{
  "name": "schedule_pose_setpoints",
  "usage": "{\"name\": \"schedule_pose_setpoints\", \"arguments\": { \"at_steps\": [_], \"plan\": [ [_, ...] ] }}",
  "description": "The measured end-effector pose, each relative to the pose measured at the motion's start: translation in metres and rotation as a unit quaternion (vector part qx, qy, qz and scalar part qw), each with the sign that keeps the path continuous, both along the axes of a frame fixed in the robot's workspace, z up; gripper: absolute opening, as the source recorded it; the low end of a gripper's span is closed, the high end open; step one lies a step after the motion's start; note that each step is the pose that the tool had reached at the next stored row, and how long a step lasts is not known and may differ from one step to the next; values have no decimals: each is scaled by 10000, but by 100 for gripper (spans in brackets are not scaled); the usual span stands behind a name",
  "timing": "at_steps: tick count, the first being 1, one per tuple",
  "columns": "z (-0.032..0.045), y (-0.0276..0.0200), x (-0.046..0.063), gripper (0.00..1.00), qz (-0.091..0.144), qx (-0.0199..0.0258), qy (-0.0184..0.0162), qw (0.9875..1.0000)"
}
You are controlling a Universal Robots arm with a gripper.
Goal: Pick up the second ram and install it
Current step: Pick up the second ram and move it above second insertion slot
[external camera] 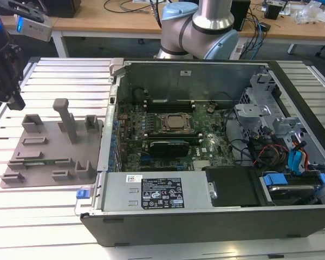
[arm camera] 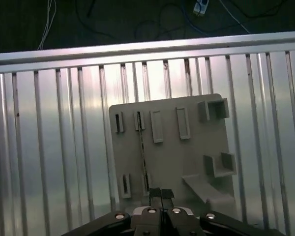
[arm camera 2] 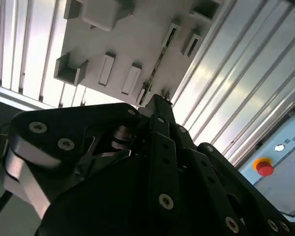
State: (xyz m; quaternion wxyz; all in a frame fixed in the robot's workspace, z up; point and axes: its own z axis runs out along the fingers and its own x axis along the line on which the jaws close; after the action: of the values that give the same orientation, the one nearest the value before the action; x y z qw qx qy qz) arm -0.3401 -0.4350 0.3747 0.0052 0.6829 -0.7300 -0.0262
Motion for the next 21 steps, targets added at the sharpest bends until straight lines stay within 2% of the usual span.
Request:
{"name": "schedule_pose_setpoints", "arguments": {
  "at_steps": [2,5,7,9,10,12,21],
  "plan": [
    [0,0,0,10,166,0,0,9999],
    [0,0,0,10,476,0,0,9989],
    [0,0,0,10,811,0,0,9967],
    [0,0,0,10,947,0,0,9955],
    [0,0,0,10,1053,0,0,9944],
    [-2,0,0,10,1070,0,0,9943],
    [-155,0,0,10,1071,0,0,9943]
  ]
}}
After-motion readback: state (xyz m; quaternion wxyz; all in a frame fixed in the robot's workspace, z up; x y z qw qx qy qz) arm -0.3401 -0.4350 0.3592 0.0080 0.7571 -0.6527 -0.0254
